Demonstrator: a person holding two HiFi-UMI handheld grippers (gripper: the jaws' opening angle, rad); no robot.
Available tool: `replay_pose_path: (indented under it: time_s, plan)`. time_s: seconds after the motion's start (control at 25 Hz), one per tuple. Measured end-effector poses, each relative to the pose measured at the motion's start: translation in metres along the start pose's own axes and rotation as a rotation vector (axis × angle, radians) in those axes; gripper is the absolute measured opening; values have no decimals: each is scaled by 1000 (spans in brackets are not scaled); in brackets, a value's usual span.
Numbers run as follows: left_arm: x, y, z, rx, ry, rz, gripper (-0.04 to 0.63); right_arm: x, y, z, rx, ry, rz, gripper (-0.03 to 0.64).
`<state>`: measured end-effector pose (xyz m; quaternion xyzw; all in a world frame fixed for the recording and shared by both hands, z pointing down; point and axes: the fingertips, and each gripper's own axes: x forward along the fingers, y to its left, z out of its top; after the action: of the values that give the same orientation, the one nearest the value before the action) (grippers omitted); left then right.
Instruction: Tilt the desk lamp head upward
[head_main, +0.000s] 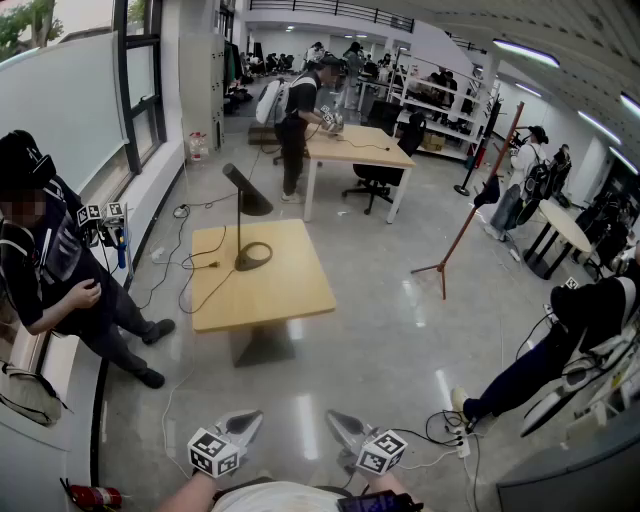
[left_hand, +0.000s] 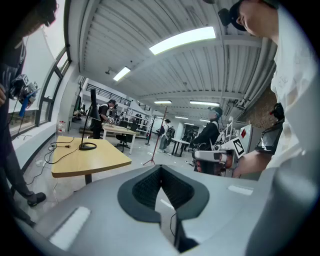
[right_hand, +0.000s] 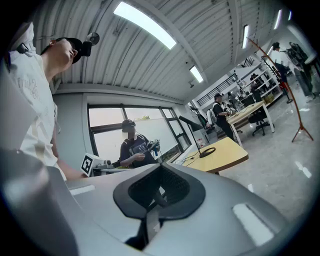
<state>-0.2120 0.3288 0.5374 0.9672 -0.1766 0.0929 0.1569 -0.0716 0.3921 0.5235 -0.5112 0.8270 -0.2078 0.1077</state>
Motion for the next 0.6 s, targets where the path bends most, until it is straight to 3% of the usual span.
replay_pose_path:
  time_s: [0.28,0.44,0.6]
  plan:
    - [15,-14,-3,-13,24,-10,0,-5,-12,12,-7,-4,-33,12]
    - [27,-23,-4,-14,19,-21,0,-17,-25,20,27,-64,-59,14]
    - [39,-29,-2,-18,19,-30,0,-26,-35,17,0,-35,-82,13]
